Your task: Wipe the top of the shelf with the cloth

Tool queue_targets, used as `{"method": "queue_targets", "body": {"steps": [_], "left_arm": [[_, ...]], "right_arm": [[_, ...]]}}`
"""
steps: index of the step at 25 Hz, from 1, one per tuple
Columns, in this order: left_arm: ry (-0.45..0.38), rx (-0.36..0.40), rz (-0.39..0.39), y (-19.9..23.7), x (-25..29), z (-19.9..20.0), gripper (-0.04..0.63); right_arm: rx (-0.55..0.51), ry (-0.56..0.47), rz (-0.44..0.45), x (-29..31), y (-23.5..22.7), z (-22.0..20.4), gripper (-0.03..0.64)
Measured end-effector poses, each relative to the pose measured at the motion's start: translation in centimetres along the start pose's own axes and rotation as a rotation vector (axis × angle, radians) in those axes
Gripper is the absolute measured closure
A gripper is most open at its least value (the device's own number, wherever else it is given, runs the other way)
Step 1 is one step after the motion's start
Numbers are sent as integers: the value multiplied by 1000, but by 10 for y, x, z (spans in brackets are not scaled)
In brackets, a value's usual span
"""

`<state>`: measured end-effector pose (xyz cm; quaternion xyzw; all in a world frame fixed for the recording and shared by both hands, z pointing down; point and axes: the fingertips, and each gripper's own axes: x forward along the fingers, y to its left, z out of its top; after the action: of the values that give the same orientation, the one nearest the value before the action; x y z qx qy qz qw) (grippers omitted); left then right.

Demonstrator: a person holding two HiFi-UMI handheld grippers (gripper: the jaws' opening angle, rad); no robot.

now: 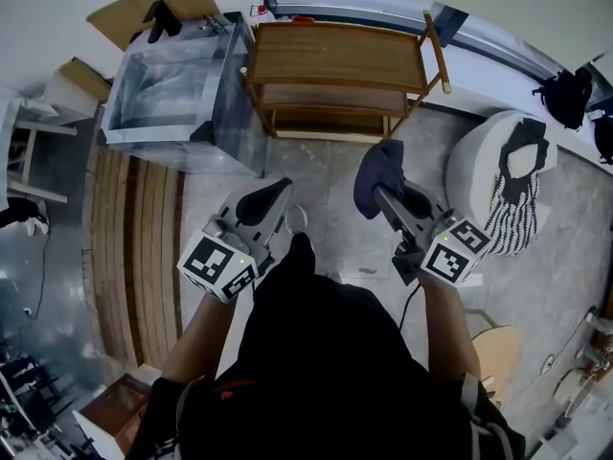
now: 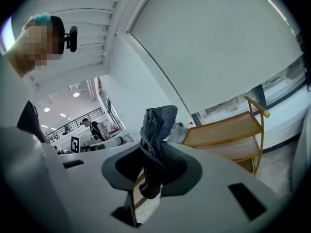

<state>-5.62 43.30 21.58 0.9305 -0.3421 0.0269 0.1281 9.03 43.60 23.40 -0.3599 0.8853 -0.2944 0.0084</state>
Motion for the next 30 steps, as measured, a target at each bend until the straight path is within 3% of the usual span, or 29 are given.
{"method": "queue_targets", "body": {"steps": [18,30], "left_arm": [[31,31,-33,181,39,46,575],[4,42,-51,235,67,62,575]], "right_arm": [[7,38,-69,174,-40,66,537],[-8,49,-107,220,-68,99,537]]}}
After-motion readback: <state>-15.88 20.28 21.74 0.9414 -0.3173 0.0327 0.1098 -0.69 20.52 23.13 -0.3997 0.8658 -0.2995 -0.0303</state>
